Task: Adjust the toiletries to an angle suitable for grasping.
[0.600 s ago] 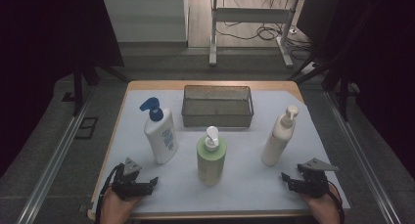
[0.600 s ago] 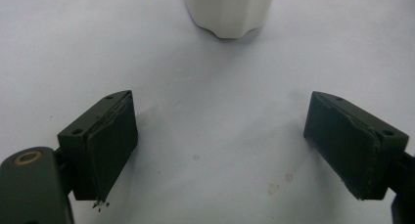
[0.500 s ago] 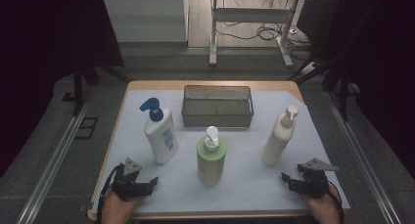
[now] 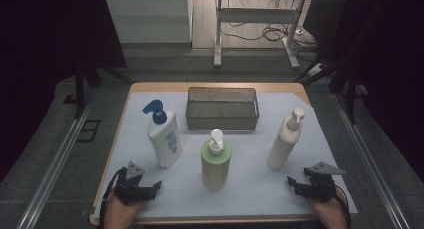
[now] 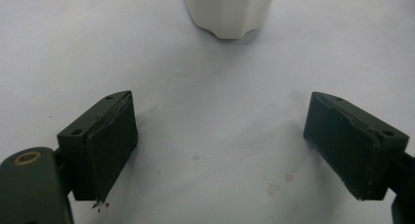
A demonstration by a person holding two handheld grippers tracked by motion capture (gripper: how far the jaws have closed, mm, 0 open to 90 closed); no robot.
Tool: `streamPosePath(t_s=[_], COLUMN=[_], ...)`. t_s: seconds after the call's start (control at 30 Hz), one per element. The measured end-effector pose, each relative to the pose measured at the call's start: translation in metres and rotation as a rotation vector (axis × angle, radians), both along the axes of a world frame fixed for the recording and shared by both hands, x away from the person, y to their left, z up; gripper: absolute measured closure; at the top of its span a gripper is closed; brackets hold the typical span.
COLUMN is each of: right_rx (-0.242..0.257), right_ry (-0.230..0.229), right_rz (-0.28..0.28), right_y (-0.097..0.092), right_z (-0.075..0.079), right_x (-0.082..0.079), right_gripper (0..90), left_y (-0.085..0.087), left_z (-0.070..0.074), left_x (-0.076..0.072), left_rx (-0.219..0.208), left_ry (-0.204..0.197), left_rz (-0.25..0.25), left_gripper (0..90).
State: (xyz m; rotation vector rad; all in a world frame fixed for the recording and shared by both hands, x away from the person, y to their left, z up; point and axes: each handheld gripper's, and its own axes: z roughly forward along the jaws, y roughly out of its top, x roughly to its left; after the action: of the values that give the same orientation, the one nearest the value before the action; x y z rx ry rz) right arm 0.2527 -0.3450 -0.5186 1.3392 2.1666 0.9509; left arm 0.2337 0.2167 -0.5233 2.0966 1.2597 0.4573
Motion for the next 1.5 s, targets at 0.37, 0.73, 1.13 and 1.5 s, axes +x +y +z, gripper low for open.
streamPosePath(t_s=[0.37, 0.73, 1.13, 1.5], right_rx=[-0.012, -0.019, 0.072, 0.066], right_ry=[0.018, 0.049, 0.029, 0.051], right_rz=[-0.002, -0.022, 0.012, 0.112], right_y=[0.003, 0.003, 0.012, 0.024], right_z=[0.002, 0.008, 0.022, 0.026], right_x=[0.001, -0.001, -0.008, -0.006], right_gripper=[22.5, 40.4, 58.0, 73.5], left_y=[0.0, 0.0, 0.0, 0.0], left_z=[0.0, 0.0, 0.0, 0.0], left_x=[0.0, 0.0, 0.0, 0.0], left_rx=[0.0, 0.0, 0.0, 0.0], left_ry=[0.0, -0.001, -0.002, -0.002], left_rz=[0.0, 0.0, 0.002, 0.002], left_gripper=[12.2, 12.3, 12.3, 12.3])
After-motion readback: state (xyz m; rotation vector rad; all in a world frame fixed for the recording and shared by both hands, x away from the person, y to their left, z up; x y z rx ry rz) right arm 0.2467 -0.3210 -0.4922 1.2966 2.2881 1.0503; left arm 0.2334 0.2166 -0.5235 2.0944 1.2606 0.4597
